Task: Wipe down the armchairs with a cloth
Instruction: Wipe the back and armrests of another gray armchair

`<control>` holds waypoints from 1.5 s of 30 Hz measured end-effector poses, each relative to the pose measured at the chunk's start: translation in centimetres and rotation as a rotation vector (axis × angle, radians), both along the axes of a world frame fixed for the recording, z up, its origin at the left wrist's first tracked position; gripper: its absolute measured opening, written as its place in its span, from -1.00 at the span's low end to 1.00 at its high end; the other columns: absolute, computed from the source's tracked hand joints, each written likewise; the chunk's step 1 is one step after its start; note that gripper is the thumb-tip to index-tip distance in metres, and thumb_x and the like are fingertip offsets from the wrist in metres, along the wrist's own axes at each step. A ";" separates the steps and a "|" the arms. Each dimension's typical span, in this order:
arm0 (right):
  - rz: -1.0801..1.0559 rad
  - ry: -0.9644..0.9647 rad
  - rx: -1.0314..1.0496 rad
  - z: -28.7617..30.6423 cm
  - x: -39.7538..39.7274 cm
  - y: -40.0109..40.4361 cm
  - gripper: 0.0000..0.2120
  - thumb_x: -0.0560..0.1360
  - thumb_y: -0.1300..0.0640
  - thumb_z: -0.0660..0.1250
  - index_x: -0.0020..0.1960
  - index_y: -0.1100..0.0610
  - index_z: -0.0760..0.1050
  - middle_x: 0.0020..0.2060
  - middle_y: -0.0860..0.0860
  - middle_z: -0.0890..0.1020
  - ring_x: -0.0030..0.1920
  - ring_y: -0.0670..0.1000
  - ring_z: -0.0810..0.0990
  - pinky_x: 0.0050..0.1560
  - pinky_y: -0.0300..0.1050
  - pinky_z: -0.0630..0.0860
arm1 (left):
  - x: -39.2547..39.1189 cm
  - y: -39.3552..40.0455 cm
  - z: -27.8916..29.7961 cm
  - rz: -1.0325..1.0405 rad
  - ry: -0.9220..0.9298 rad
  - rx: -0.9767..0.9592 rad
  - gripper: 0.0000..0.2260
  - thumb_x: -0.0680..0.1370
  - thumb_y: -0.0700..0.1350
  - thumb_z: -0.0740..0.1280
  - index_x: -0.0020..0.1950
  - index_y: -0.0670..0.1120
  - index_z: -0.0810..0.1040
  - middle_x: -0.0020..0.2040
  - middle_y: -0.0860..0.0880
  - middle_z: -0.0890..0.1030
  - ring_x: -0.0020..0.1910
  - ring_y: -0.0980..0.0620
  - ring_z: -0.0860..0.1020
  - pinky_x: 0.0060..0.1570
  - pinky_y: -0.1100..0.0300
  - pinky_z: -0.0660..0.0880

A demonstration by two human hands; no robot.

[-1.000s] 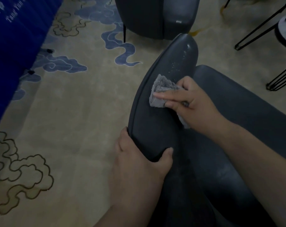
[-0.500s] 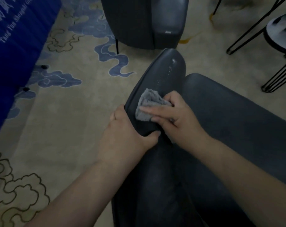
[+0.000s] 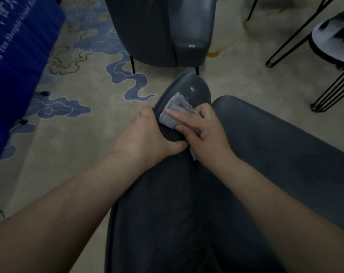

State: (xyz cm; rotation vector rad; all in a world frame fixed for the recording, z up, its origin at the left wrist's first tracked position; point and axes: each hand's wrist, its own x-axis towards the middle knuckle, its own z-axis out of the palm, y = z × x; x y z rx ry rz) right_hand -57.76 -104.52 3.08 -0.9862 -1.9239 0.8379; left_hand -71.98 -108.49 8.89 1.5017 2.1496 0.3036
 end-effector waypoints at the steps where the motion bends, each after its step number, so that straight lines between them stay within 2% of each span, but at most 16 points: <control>1: -0.040 0.002 -0.019 -0.3 0.0 0.7 -0.61 0.51 0.19 0.34 0.26 -0.15 0.44 -0.14 -0.14 0.27 -0.10 -0.21 0.35 0.07 -0.48 0.30 | 0.0 0.6 0.0 -0.006 -0.001 -0.013 -0.18 0.14 0.31 0.49 0.24 -0.06 0.32 0.09 0.02 0.53 0.00 0.03 0.52 -0.12 0.16 0.45; 4: -0.159 0.075 -0.148 -0.8 0.8 2.8 -0.61 0.54 0.20 0.31 0.26 -0.19 0.43 -0.12 -0.17 0.28 -0.10 -0.30 0.36 0.08 -0.52 0.29 | 0.0 2.4 -0.2 -0.030 0.053 -0.034 -0.14 0.14 0.35 0.49 0.28 -0.04 0.30 0.08 0.01 0.54 0.00 0.01 0.52 -0.07 0.10 0.51; 8: -0.256 0.200 -0.268 -1.1 1.7 3.8 -0.63 0.55 0.18 0.30 0.22 -0.23 0.44 -0.12 -0.10 0.31 -0.16 -0.34 0.39 0.06 -0.54 0.30 | 0.3 3.3 -0.8 -0.007 0.097 0.051 -0.23 0.15 0.39 0.44 0.20 0.03 0.32 -0.13 0.16 0.48 -0.19 0.11 0.45 -0.31 0.18 0.40; 11: -0.198 0.234 -0.189 -0.3 0.3 3.4 -0.66 0.52 0.14 0.30 0.24 -0.16 0.46 -0.12 -0.08 0.33 -0.11 -0.25 0.42 0.07 -0.48 0.34 | 0.2 3.0 -1.0 -0.008 0.131 0.087 -0.34 0.15 0.42 0.38 0.09 0.13 0.29 -0.27 0.21 0.43 -0.33 0.17 0.41 -0.43 0.29 0.30; 14: -0.049 0.104 -0.017 -0.3 -1.1 4.1 -0.65 0.51 0.11 0.31 0.28 -0.09 0.46 -0.11 -0.03 0.32 -0.07 -0.05 0.42 0.06 -0.32 0.39 | 0.1 3.0 -0.9 0.000 0.112 0.089 -0.36 0.17 0.41 0.37 0.10 0.13 0.30 -0.24 0.17 0.52 -0.31 0.18 0.47 -0.41 0.25 0.36; 18: -0.198 0.119 -0.165 -1.7 0.3 6.5 -0.62 0.55 0.15 0.30 0.31 -0.14 0.40 -0.13 -0.11 0.30 -0.11 -0.22 0.37 0.08 -0.50 0.30 | 0.1 3.1 -0.7 -0.007 0.116 0.081 -0.29 0.18 0.43 0.39 0.18 0.12 0.31 -0.11 0.17 0.53 -0.19 0.10 0.51 -0.31 0.18 0.41; 22: -0.366 0.167 -0.413 -2.3 1.5 7.1 -0.66 0.56 0.11 0.28 0.28 -0.19 0.45 -0.07 -0.02 0.35 -0.15 -0.25 0.41 0.01 -0.59 0.29 | 0.2 3.0 -0.6 -0.004 0.115 0.080 -0.26 0.19 0.45 0.39 0.22 0.13 0.30 -0.10 0.19 0.52 -0.16 0.09 0.53 -0.34 0.21 0.35; 24: -0.331 0.192 -0.353 -1.1 1.0 7.0 -0.67 0.55 0.08 0.29 0.26 -0.23 0.45 -0.09 -0.08 0.35 -0.13 -0.31 0.40 0.01 -0.59 0.28 | 0.1 3.0 -0.8 -0.003 0.107 0.083 -0.27 0.19 0.44 0.39 0.22 0.13 0.30 -0.08 0.17 0.53 -0.12 0.07 0.56 -0.34 0.21 0.34; 26: -0.209 0.146 -0.149 0.4 -0.6 7.2 -0.66 0.53 0.02 0.28 0.28 -0.23 0.44 -0.12 -0.15 0.31 -0.11 -0.27 0.39 0.04 -0.50 0.32 | 0.1 3.0 -0.9 -0.012 0.105 0.087 -0.26 0.17 0.44 0.37 0.21 0.13 0.29 -0.12 0.18 0.50 -0.13 0.06 0.57 -0.36 0.22 0.33; 28: -0.119 0.031 0.011 0.8 -2.1 7.8 -0.65 0.51 -0.01 0.28 0.29 -0.16 0.48 -0.13 -0.09 0.30 -0.07 -0.11 0.41 0.07 -0.25 0.42 | 0.0 3.1 -1.2 -0.014 0.095 0.100 -0.25 0.13 0.46 0.33 0.19 0.14 0.26 -0.15 0.20 0.47 -0.14 0.05 0.57 -0.37 0.22 0.35; 30: -0.207 0.007 -0.091 -0.2 -1.9 8.7 -0.66 0.53 0.01 0.29 0.30 -0.16 0.47 -0.07 -0.03 0.34 -0.06 -0.03 0.43 0.08 -0.15 0.43 | -0.1 3.0 -1.3 -0.014 0.102 0.109 -0.25 0.12 0.48 0.30 0.19 0.17 0.24 -0.16 0.22 0.44 -0.14 0.06 0.56 -0.34 0.21 0.35; 34: -0.461 0.129 -0.474 -3.5 1.0 9.7 -0.66 0.58 0.09 0.26 0.34 -0.08 0.45 0.08 0.02 0.54 -0.02 -0.22 0.52 0.09 -0.38 0.40 | -0.3 2.9 -1.6 -0.016 0.092 0.128 -0.25 0.14 0.50 0.30 0.21 0.20 0.23 -0.20 0.30 0.37 -0.22 0.16 0.44 -0.35 0.32 0.31; 36: -0.483 0.159 -0.532 -4.4 1.3 7.7 -0.65 0.59 0.13 0.25 0.36 -0.03 0.43 0.00 -0.08 0.54 -0.09 -0.36 0.49 -0.02 -0.58 0.30 | -0.3 2.9 -1.7 -0.014 0.082 0.133 -0.25 0.13 0.50 0.29 0.21 0.21 0.23 -0.19 0.29 0.38 -0.24 0.19 0.41 -0.35 0.33 0.31; 39: -0.482 0.212 -0.614 -4.7 1.1 3.3 -0.65 0.58 0.12 0.26 0.34 -0.08 0.41 -0.03 -0.02 0.50 -0.14 -0.40 0.47 -0.09 -0.64 0.27 | -0.3 3.0 -1.6 -0.014 0.099 0.148 -0.25 0.13 0.51 0.26 0.20 0.21 0.21 -0.20 0.28 0.37 -0.27 0.20 0.38 -0.37 0.39 0.25; 42: -0.452 0.282 -0.572 -3.1 1.5 1.9 -0.68 0.56 0.13 0.28 0.23 -0.21 0.42 -0.04 0.06 0.49 -0.14 -0.38 0.47 -0.08 -0.61 0.30 | -0.2 2.9 -1.6 -0.017 0.118 0.138 -0.23 0.14 0.51 0.26 0.24 0.17 0.24 -0.15 0.24 0.42 -0.25 0.16 0.40 -0.38 0.36 0.26; 45: -0.231 0.214 -0.316 -0.1 0.5 4.0 -0.68 0.55 0.09 0.28 0.21 -0.26 0.44 -0.10 -0.06 0.39 -0.09 -0.24 0.44 0.02 -0.52 0.33 | -0.1 2.9 -1.4 -0.022 0.142 0.124 -0.22 0.15 0.49 0.30 0.25 0.14 0.26 -0.14 0.21 0.45 -0.26 0.15 0.41 -0.39 0.39 0.24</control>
